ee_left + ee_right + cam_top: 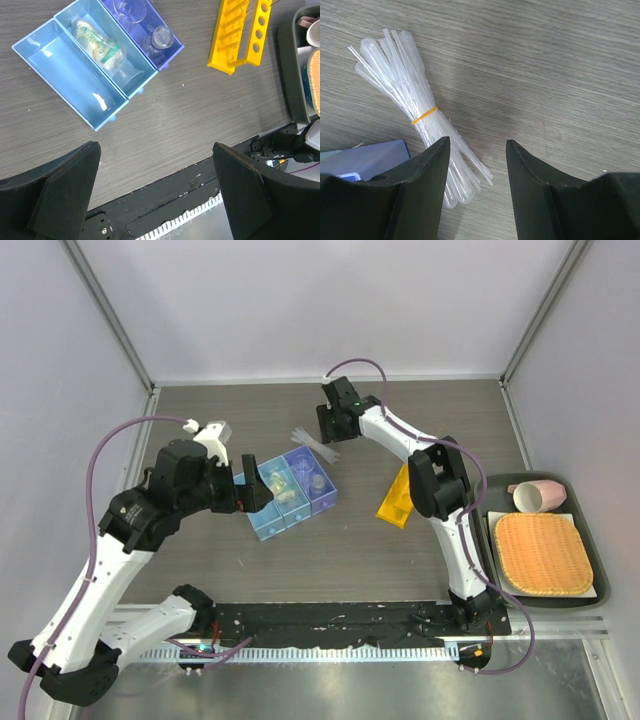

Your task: Organize the chemistry lab equipment

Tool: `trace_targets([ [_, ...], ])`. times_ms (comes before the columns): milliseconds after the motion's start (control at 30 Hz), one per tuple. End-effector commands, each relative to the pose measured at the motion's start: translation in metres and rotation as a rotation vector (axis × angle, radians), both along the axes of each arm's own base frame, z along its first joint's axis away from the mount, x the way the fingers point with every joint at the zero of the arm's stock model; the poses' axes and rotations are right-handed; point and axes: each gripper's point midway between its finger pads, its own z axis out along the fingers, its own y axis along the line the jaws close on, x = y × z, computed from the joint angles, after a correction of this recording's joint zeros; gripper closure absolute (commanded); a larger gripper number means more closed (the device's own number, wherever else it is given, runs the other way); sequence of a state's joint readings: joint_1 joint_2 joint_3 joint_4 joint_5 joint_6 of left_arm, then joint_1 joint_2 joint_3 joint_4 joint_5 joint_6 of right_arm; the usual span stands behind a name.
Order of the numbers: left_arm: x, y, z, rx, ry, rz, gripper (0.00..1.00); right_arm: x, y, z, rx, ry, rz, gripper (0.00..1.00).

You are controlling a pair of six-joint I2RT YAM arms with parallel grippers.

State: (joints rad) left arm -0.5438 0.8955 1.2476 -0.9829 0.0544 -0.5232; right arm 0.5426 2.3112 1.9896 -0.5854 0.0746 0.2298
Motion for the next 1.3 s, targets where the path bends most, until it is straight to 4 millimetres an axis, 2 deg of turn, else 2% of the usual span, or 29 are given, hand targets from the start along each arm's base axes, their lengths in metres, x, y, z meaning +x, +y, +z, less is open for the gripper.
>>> trace_targets([
  [0,0.006,-0.008,0.015,-0.037,-0.047,-0.023,0.0,-0.001,0.008,0.0,0.032,0.009,0.045,0.46],
  [233,0.008,-0.01,0.013,-0.035,-0.043,-0.03,0.0,-0.01,0.006,-0.013,0.013,0.042,0.058,0.47],
  [333,0.008,-0.011,0.013,-0.037,-0.044,-0.034,0.0,-0.021,0.012,-0.018,0.022,0.071,0.092,0.48],
  [633,0.007,-0.012,0.013,-0.045,-0.042,-0.039,0.0,-0.032,0.008,-0.002,-0.007,0.021,0.074,0.48],
  [833,0.006,-0.012,0.014,-0.05,-0.044,-0.038,0.0,-0.041,0.02,-0.003,0.005,0.037,0.104,0.5],
  [933,0.007,-0.013,0.015,-0.052,-0.041,-0.036,0.0,-0.044,0.024,-0.004,-0.012,0.032,0.11,0.66],
  [967,0.006,-0.013,0.014,-0.051,-0.038,-0.038,0.0,-0.045,0.024,-0.004,-0.022,0.029,0.107,0.77],
  [1033,0.005,-0.012,0.015,-0.053,-0.04,-0.039,0.0,-0.043,0.023,0.001,-0.028,0.018,0.098,0.93],
  [1067,0.005,-0.012,0.015,-0.053,-0.04,-0.036,0.0,-0.042,0.023,0.004,-0.03,0.01,0.098,0.97],
  [1267,0.004,-0.01,0.016,-0.053,-0.042,-0.032,0.0,-0.046,0.026,0.018,-0.038,-0.014,0.103,0.99],
])
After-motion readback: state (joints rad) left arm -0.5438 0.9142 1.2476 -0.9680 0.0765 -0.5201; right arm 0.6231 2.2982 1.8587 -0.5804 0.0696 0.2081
